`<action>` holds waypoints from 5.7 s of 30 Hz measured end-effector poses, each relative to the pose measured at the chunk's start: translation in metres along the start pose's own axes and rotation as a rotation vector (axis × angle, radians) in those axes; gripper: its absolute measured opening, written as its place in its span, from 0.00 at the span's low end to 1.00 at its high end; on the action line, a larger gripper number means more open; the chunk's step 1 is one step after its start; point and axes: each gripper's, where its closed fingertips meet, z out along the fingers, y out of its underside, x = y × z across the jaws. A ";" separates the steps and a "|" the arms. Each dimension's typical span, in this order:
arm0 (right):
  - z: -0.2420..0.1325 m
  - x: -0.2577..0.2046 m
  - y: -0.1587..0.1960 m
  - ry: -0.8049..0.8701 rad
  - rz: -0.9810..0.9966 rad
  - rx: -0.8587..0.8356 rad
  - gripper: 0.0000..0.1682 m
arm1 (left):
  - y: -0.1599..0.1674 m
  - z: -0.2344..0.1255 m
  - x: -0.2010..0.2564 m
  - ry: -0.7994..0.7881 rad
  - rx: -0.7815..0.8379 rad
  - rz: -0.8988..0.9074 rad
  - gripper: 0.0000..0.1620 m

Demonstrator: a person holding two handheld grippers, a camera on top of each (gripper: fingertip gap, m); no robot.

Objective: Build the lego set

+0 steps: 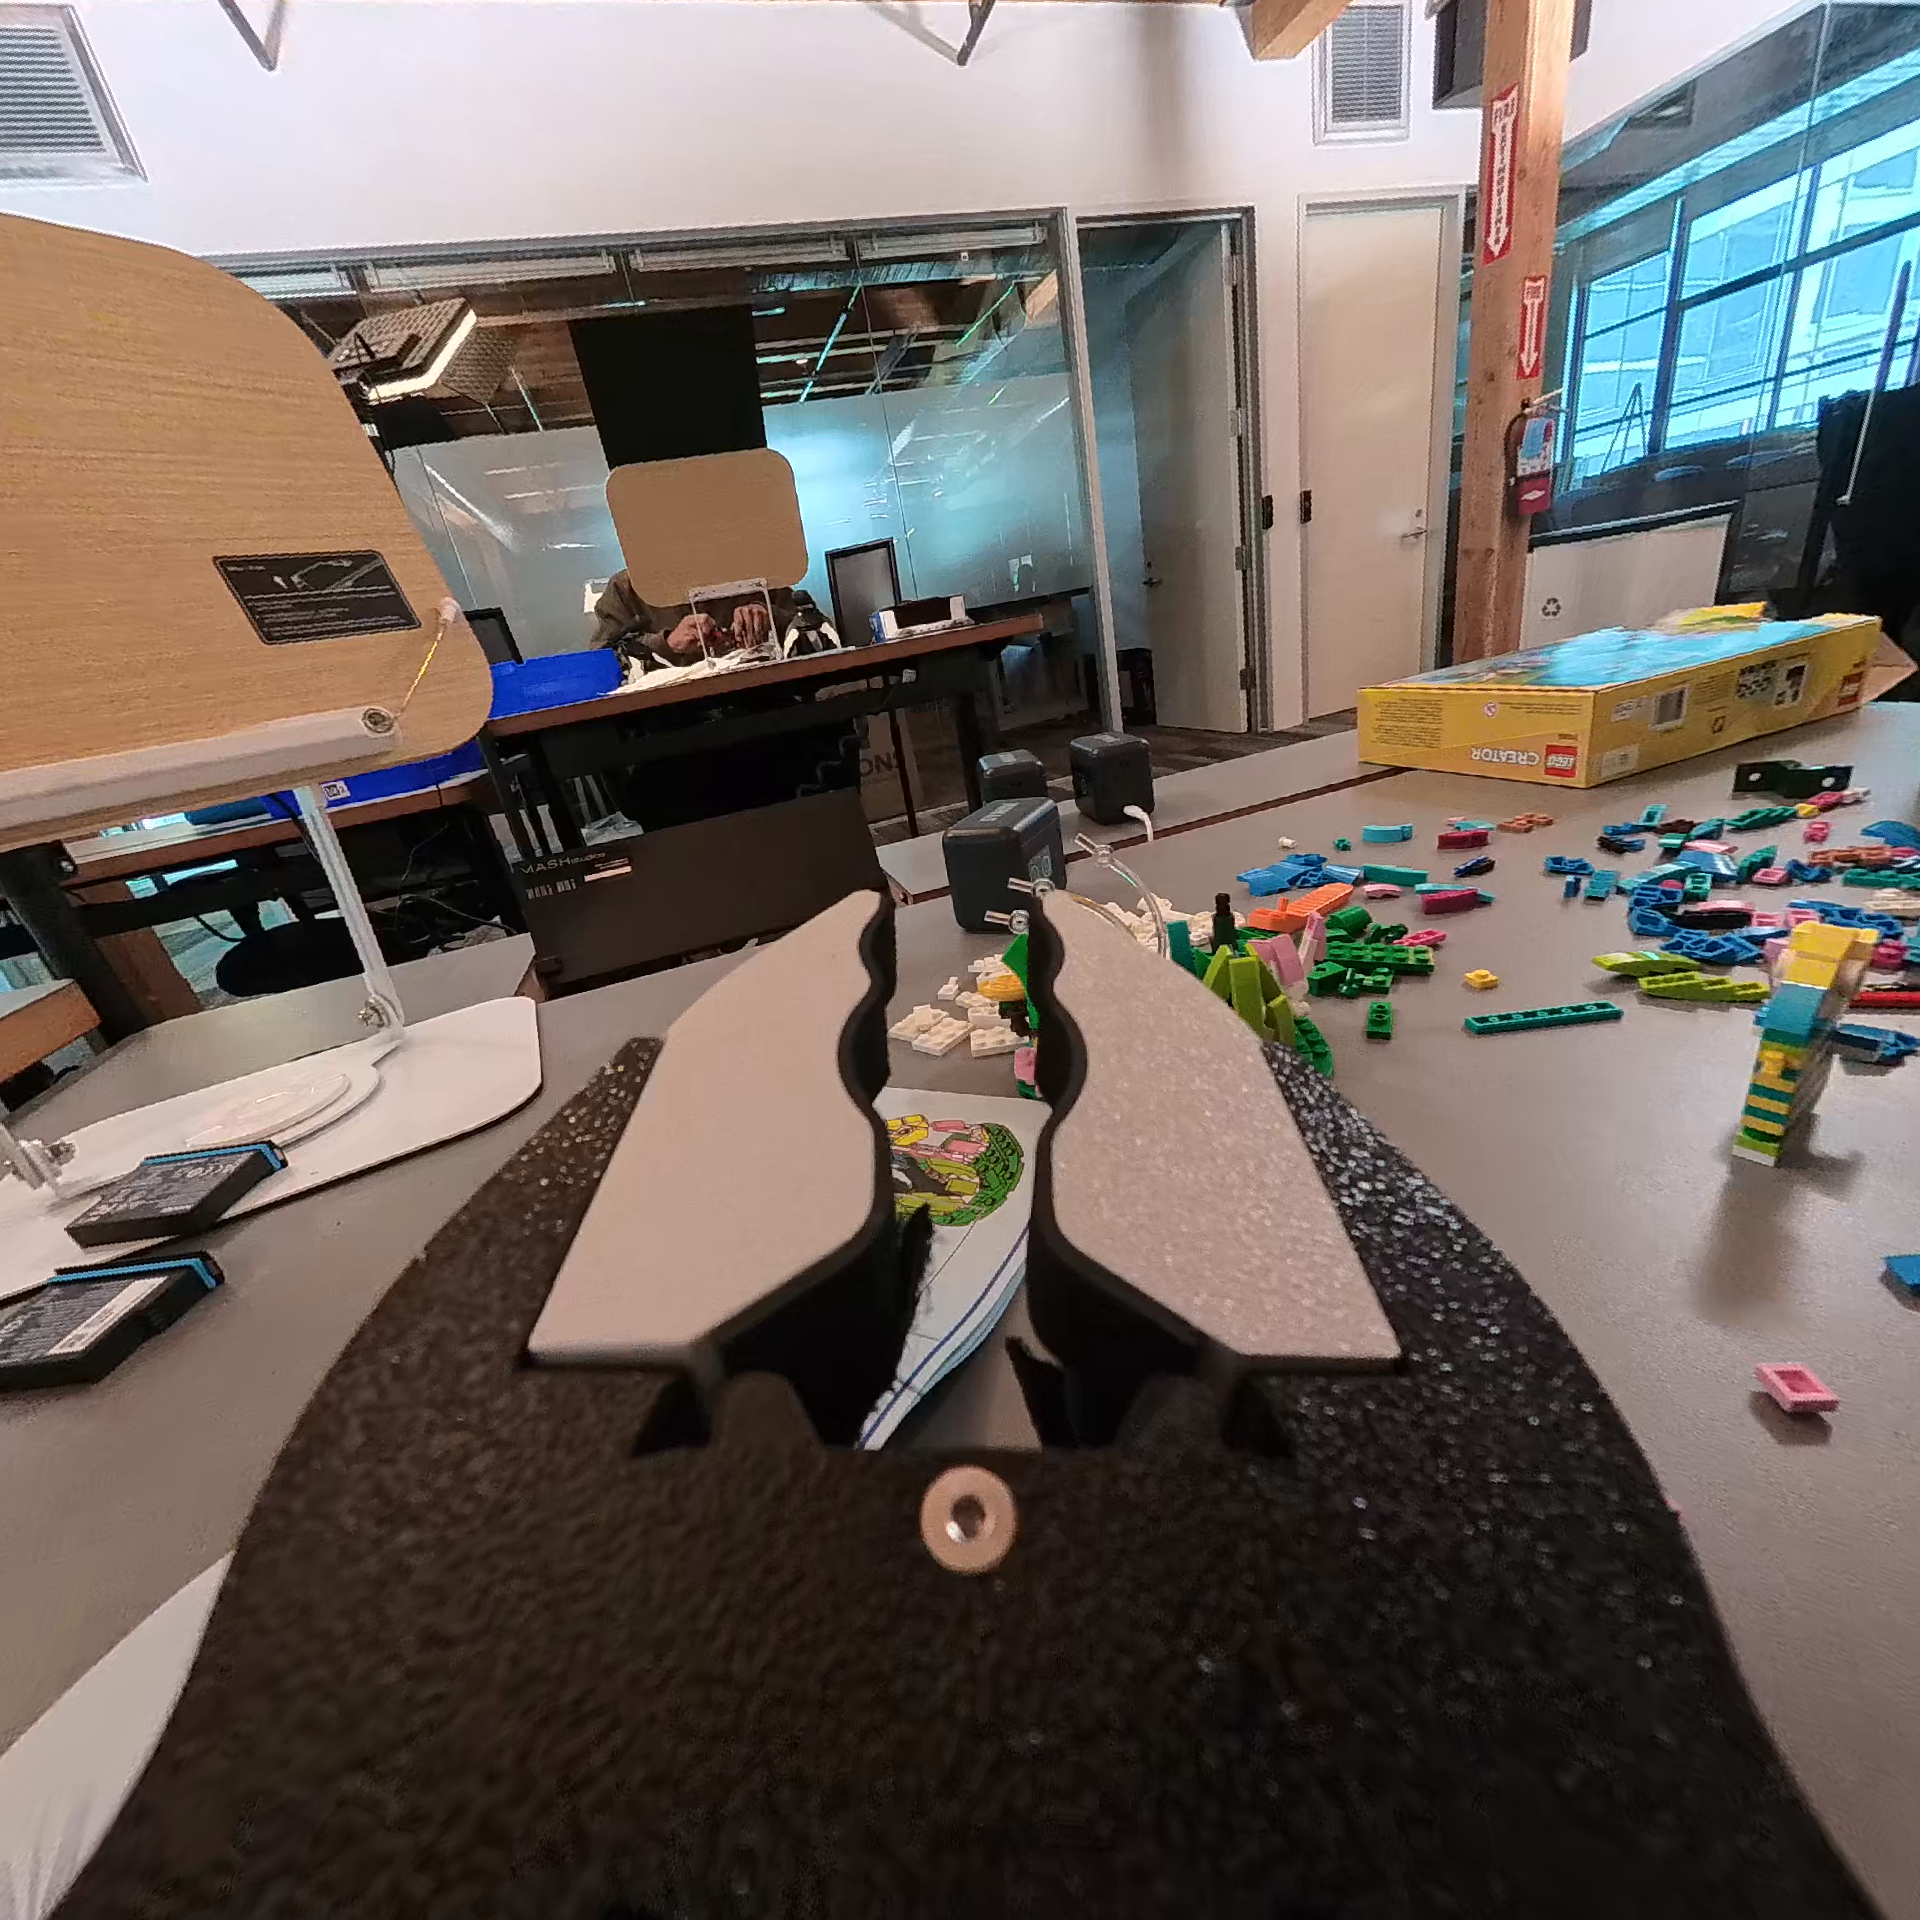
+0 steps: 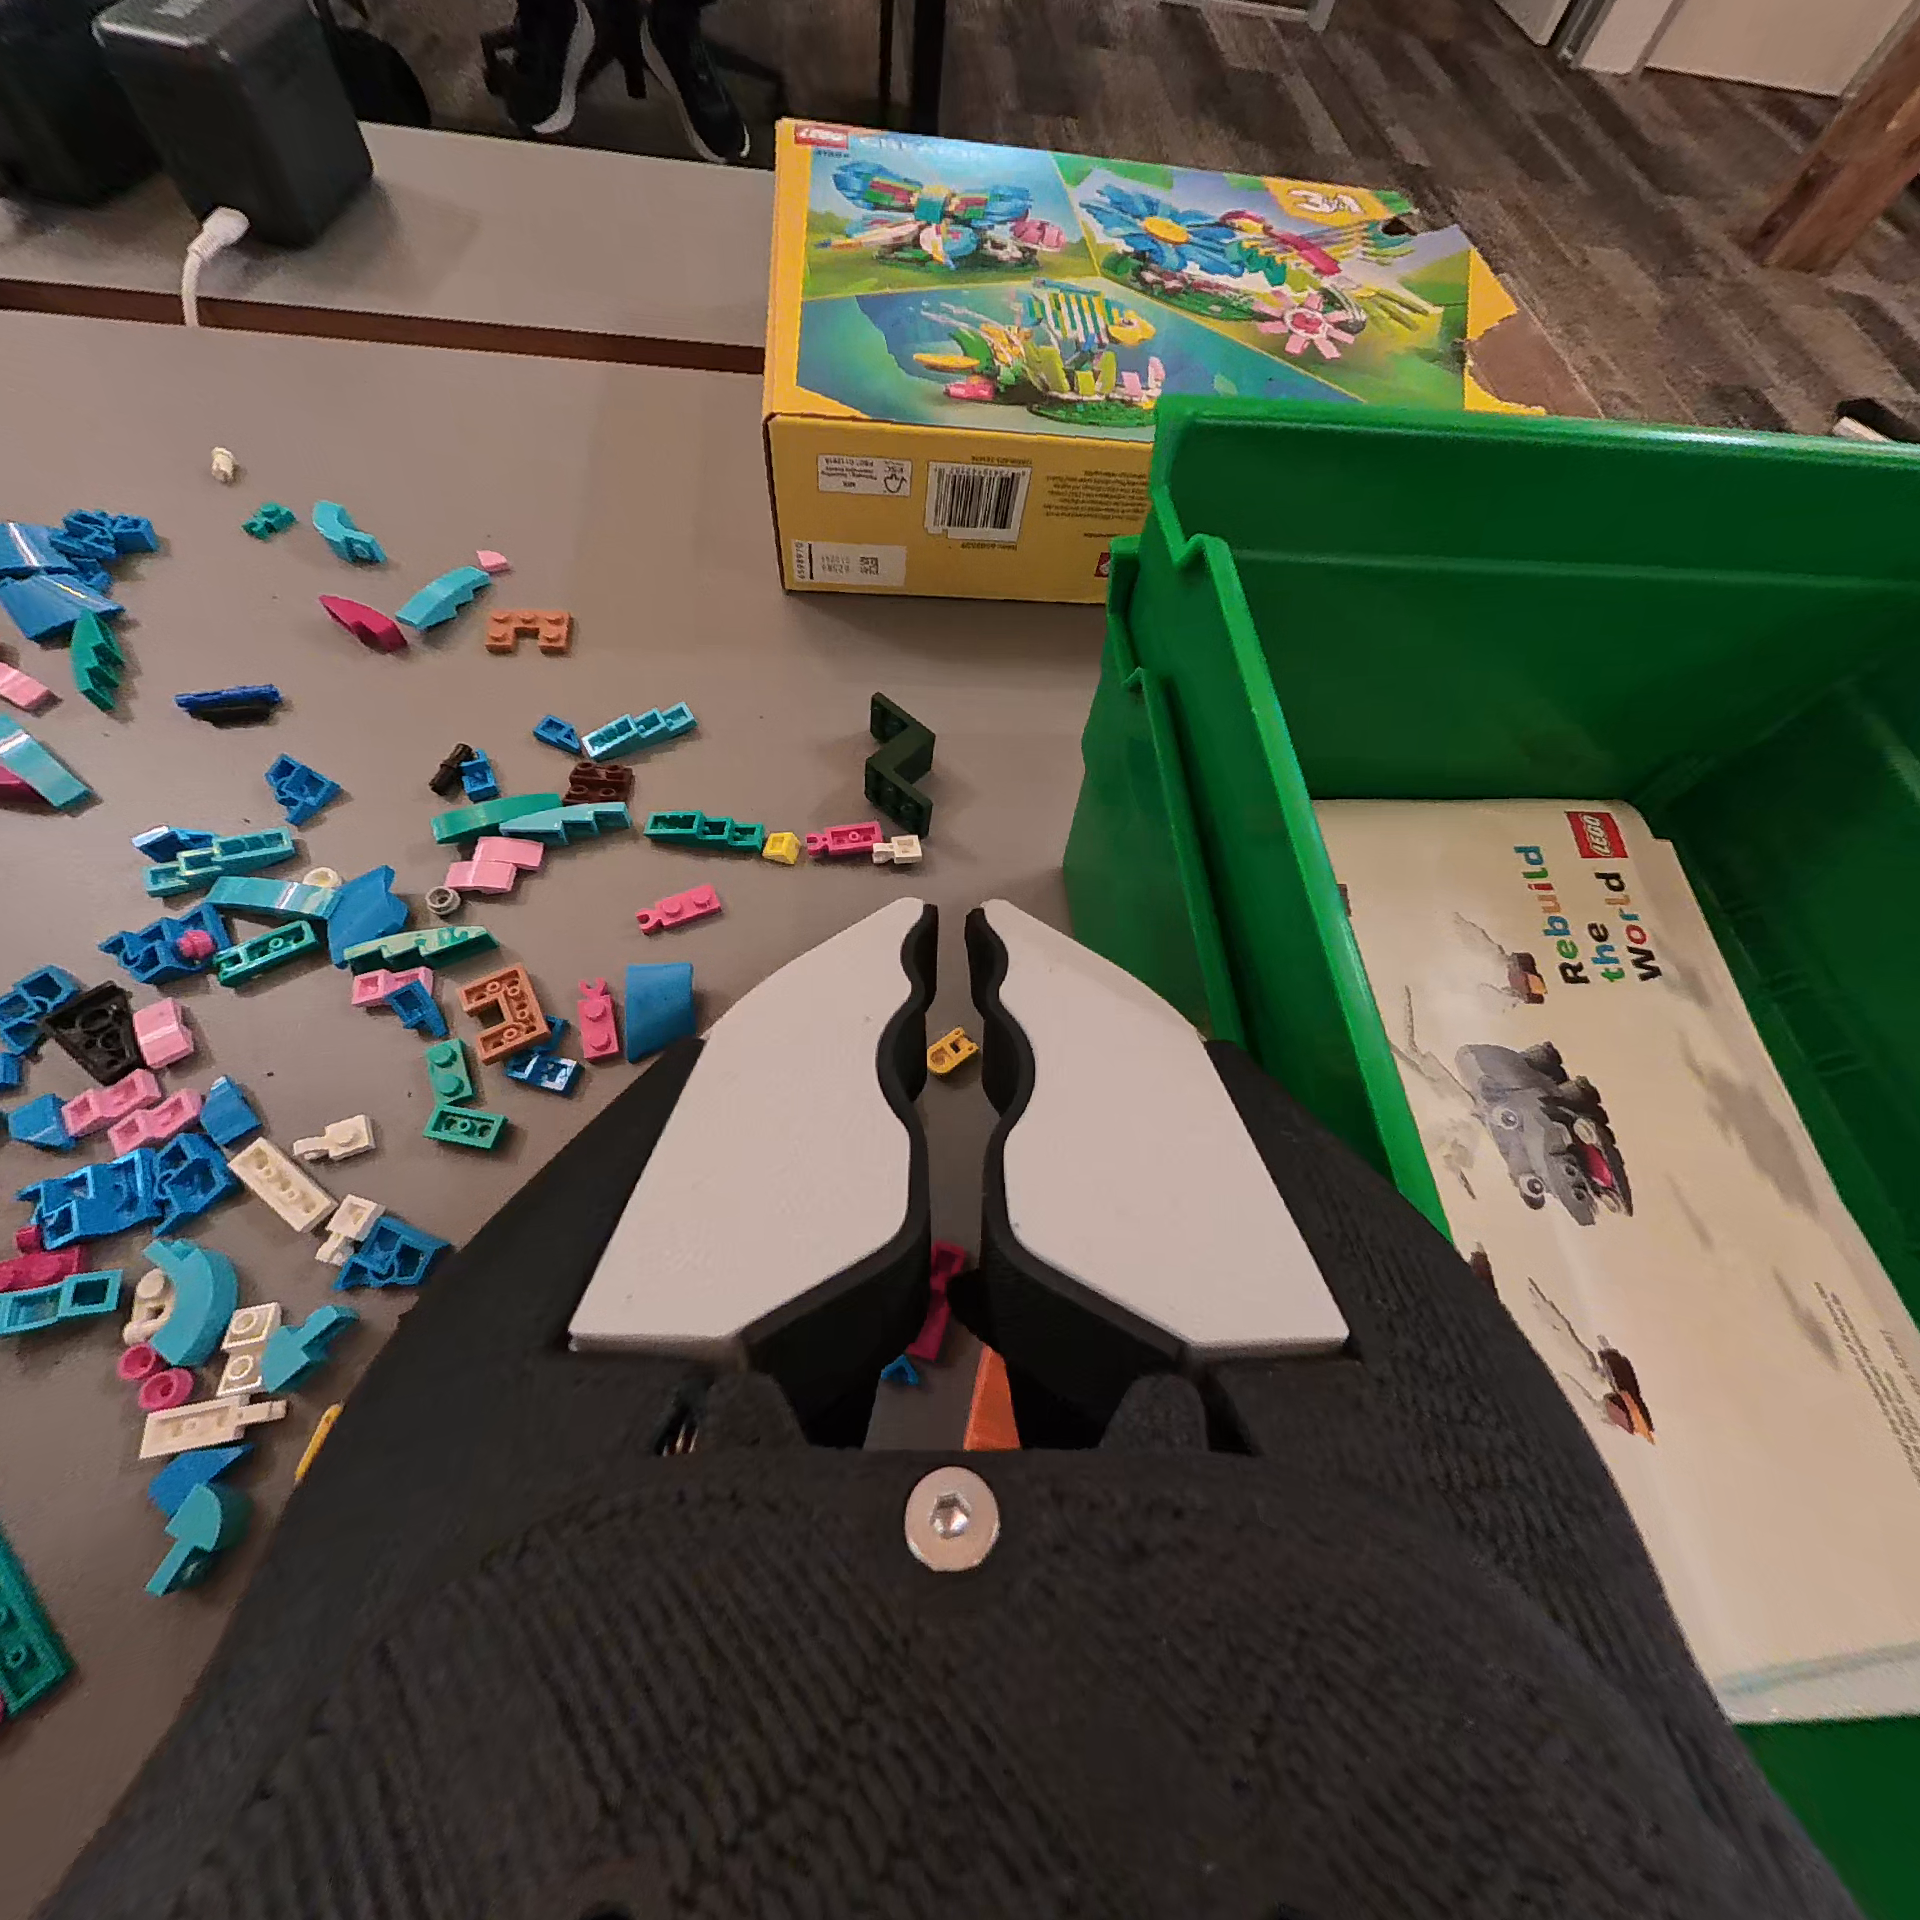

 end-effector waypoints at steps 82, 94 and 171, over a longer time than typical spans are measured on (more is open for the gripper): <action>0.006 -0.001 0.010 0.057 -0.108 -0.013 0.04 | 0.001 -0.001 0.010 0.065 -0.006 0.000 0.04; 0.008 -0.003 0.011 0.058 -0.130 -0.020 0.04 | 0.001 -0.001 0.010 0.065 -0.007 -0.002 0.04; 0.013 -0.031 -0.012 0.080 -0.304 0.077 0.02 | -0.001 -0.006 0.063 0.361 -0.001 0.215 0.00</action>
